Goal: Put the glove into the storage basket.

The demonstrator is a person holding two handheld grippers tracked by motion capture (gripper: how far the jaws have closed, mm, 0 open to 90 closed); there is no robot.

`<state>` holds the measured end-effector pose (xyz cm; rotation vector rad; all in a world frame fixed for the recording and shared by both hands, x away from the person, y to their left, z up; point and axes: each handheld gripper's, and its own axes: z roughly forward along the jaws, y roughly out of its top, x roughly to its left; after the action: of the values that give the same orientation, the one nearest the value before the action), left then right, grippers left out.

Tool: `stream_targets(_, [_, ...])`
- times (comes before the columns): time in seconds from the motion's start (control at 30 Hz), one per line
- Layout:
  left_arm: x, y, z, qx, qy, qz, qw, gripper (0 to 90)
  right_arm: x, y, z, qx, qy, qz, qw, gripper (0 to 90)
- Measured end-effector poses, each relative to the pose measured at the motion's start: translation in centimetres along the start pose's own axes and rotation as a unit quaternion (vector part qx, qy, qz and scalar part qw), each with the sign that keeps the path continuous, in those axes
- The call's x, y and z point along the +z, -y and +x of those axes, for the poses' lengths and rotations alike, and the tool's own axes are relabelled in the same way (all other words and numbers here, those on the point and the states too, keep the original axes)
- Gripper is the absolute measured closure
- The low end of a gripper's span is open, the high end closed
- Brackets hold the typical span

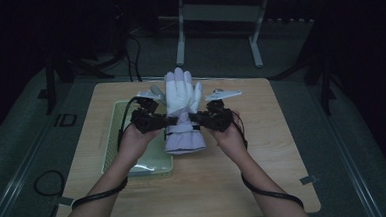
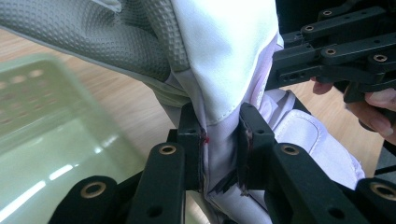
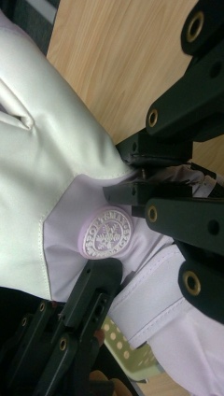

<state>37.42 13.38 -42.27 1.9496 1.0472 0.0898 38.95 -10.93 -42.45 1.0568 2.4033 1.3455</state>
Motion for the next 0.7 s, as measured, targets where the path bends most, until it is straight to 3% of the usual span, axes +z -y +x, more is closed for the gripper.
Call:
stream_targets(0.57, [-5.5, 4.8, 6.4, -0.040, -0.030, -0.007, 0.9987, 74.8, 8.0, -1.9, 5.6, -0.009, -0.037, 0.024, 0.9990, 82.1])
stream_targets(0.7, [-5.5, 5.9, 7.3, -0.053, -0.031, -0.017, 0.9980, 74.7, 9.1, -1.8, 6.7, -0.010, -0.028, 0.023, 0.9993, 82.1])
